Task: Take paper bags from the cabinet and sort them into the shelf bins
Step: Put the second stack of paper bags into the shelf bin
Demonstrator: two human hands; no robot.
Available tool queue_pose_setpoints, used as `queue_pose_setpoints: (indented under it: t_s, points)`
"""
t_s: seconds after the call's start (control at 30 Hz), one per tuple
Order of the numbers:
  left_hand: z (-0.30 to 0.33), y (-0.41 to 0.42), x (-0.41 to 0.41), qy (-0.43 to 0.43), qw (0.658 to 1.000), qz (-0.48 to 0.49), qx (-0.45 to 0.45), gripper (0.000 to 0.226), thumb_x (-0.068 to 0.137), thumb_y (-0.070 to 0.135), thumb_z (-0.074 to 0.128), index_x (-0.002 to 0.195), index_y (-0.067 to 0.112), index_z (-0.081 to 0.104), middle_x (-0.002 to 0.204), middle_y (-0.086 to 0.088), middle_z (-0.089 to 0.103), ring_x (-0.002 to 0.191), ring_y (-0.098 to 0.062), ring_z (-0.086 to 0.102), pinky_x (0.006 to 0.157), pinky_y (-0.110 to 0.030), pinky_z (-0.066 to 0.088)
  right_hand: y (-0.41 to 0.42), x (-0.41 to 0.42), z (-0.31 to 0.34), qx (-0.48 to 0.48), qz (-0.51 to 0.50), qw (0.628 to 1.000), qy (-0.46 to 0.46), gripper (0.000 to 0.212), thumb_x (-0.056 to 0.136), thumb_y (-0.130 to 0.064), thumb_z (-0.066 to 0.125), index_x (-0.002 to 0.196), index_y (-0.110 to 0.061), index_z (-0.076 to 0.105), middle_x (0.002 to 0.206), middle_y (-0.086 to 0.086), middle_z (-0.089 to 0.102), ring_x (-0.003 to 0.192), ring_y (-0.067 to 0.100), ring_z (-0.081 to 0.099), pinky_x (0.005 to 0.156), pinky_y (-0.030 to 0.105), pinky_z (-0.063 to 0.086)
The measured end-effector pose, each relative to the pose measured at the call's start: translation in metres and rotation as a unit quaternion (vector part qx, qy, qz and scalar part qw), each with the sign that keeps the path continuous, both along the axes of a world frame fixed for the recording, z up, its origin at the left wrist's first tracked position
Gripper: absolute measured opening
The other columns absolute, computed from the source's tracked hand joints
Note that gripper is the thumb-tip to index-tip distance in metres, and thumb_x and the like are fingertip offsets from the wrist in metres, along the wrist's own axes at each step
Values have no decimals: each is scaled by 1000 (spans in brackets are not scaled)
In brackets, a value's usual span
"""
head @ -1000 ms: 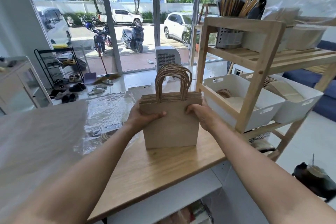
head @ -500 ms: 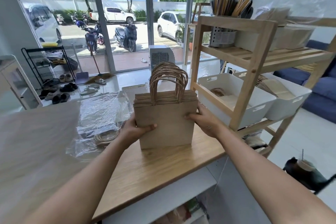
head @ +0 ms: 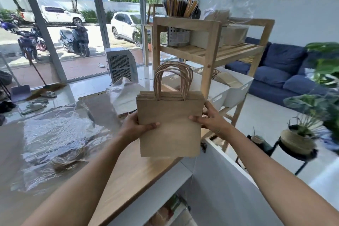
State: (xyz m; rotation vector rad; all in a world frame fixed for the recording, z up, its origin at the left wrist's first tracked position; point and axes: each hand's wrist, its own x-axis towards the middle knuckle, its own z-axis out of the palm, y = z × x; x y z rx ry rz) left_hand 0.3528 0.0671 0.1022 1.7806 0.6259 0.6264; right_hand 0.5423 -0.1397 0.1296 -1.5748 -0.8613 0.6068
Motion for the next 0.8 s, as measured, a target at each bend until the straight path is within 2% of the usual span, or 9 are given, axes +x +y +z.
queue_pose_setpoints:
  t_s: [0.07, 0.1, 0.17, 0.2, 0.3, 0.4, 0.53, 0.67, 0.8]
  points:
    - [2, -15, 22, 19, 998, -50, 12, 53, 61, 22, 89, 108, 12, 68, 102, 0, 72, 89, -10, 69, 77, -27, 58, -30, 9, -1, -6, -34, 999, 14, 57, 80, -14, 75, 121, -39, 45, 121, 14, 61, 109, 27, 63, 79, 38, 60]
    - [2, -24, 35, 28, 997, -72, 12, 53, 61, 24, 89, 108, 13, 69, 101, 2, 72, 90, -10, 69, 78, -27, 58, -46, 14, -1, -12, -51, 998, 27, 59, 80, -14, 75, 125, -35, 44, 121, 13, 63, 107, 26, 65, 76, 36, 59]
    - [4, -45, 60, 37, 993, -111, 5, 49, 60, 26, 90, 102, 17, 69, 93, 9, 72, 84, -2, 68, 69, -15, 56, -77, 26, -3, -21, -79, 995, 53, 63, 79, -15, 75, 131, -30, 43, 116, 11, 67, 103, 24, 68, 77, 39, 58]
    - [5, -57, 72, 44, 991, -130, 2, 47, 59, 27, 90, 100, 19, 68, 92, 10, 71, 83, -1, 67, 66, -12, 54, -92, 32, -3, -23, -93, 993, 64, 61, 79, -14, 75, 130, -30, 44, 115, 11, 69, 101, 22, 69, 76, 39, 58]
    - [6, -88, 109, 69, 981, -179, -12, 48, 60, 30, 90, 102, 20, 68, 100, 5, 72, 87, -5, 68, 73, -17, 54, -134, 53, -5, -31, -133, 987, 82, 50, 78, -14, 76, 118, -33, 53, 112, 10, 70, 95, 19, 71, 67, 34, 57]
    - [10, -113, 146, 95, 974, -205, -34, 53, 59, 33, 90, 106, 17, 69, 101, 5, 72, 85, -3, 67, 67, -13, 52, -162, 81, -9, -39, -175, 979, 92, 41, 77, -17, 78, 109, -32, 58, 107, 10, 71, 82, 14, 73, 60, 29, 57]
    - [13, -132, 195, 127, 971, -184, -87, 56, 56, 34, 91, 103, 14, 69, 97, 2, 73, 81, -7, 69, 62, -18, 54, -174, 131, -14, -53, -212, 971, 98, 41, 76, -23, 78, 112, -29, 59, 100, -1, 73, 86, 18, 69, 72, 36, 57]
    - [16, -140, 255, 142, 968, -152, -141, 58, 54, 33, 91, 103, 12, 68, 99, -4, 74, 80, -15, 71, 60, -23, 57, -168, 202, -10, -65, -203, 968, 129, 37, 75, -25, 76, 110, -27, 62, 100, -2, 72, 87, 19, 68, 70, 31, 56]
    - [23, -144, 308, 163, 959, -114, -202, 59, 58, 30, 89, 107, 9, 64, 99, -7, 72, 88, -23, 70, 83, -38, 58, -151, 270, -5, -86, -182, 962, 183, 36, 76, -22, 74, 111, -16, 66, 97, 4, 71, 83, 21, 67, 64, 30, 56]
